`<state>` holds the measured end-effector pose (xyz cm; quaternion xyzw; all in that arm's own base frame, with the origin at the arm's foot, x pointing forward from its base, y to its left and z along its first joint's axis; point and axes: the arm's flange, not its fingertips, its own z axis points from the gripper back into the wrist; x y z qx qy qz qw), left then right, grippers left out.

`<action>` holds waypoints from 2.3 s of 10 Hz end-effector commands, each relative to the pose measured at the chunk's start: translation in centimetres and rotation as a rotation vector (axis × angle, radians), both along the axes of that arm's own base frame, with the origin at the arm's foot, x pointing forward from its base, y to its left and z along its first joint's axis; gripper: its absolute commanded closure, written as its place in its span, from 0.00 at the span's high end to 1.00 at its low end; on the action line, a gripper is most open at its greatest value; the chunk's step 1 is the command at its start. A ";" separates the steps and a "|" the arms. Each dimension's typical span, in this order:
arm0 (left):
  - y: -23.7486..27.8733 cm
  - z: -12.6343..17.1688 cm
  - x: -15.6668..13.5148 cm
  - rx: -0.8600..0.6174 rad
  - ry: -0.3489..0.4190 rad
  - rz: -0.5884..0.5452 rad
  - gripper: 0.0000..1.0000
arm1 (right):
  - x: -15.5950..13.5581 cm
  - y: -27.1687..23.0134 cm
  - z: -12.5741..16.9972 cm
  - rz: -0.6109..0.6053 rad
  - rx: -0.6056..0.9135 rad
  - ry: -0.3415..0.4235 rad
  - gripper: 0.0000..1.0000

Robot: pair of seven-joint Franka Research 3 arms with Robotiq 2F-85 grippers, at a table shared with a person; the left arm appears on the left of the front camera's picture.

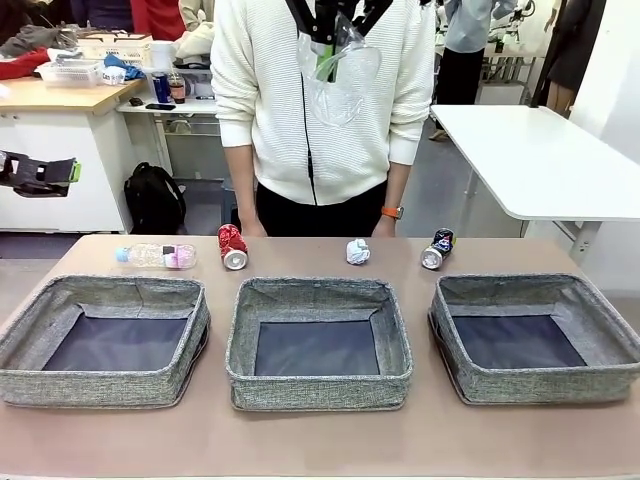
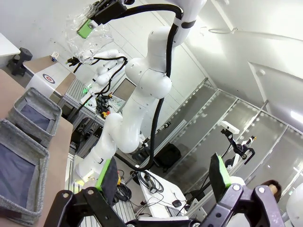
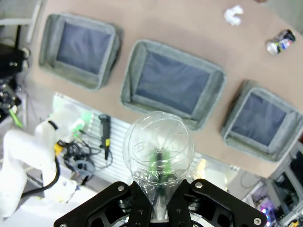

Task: Sort the waste into the appropriate baskets.
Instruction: Place the picked waste into the Fabric basket indicated by the person.

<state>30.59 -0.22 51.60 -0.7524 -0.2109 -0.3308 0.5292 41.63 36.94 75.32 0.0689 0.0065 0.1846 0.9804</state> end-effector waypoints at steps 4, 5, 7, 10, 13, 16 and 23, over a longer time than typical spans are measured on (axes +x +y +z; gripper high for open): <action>0.2 -0.1 -0.3 -0.006 -0.025 -0.009 1.00 | -0.2 -0.2 0.2 -0.002 -0.003 0.002 0.01; 0.2 -0.1 -0.3 -0.006 -0.025 -0.009 1.00 | -0.2 -0.2 0.2 -0.002 -0.003 0.002 0.01; 0.2 -0.1 -0.3 -0.006 -0.025 -0.009 1.00 | -0.2 -0.2 0.2 -0.002 -0.003 0.002 0.01; 0.2 -0.1 -0.3 -0.006 -0.025 -0.009 1.00 | -0.2 -0.2 0.2 -0.002 -0.003 0.002 0.01; 0.2 -0.1 -0.3 -0.006 -0.025 -0.009 1.00 | -0.2 -0.2 0.2 -0.002 -0.003 0.002 0.01; 0.2 -0.1 -0.3 -0.006 -0.025 -0.009 1.00 | -0.2 -0.2 0.2 -0.002 -0.003 0.002 0.01; 0.2 -0.1 -0.3 -0.006 -0.025 -0.009 1.00 | -1.6 -18.6 -5.3 0.030 -0.034 0.181 0.01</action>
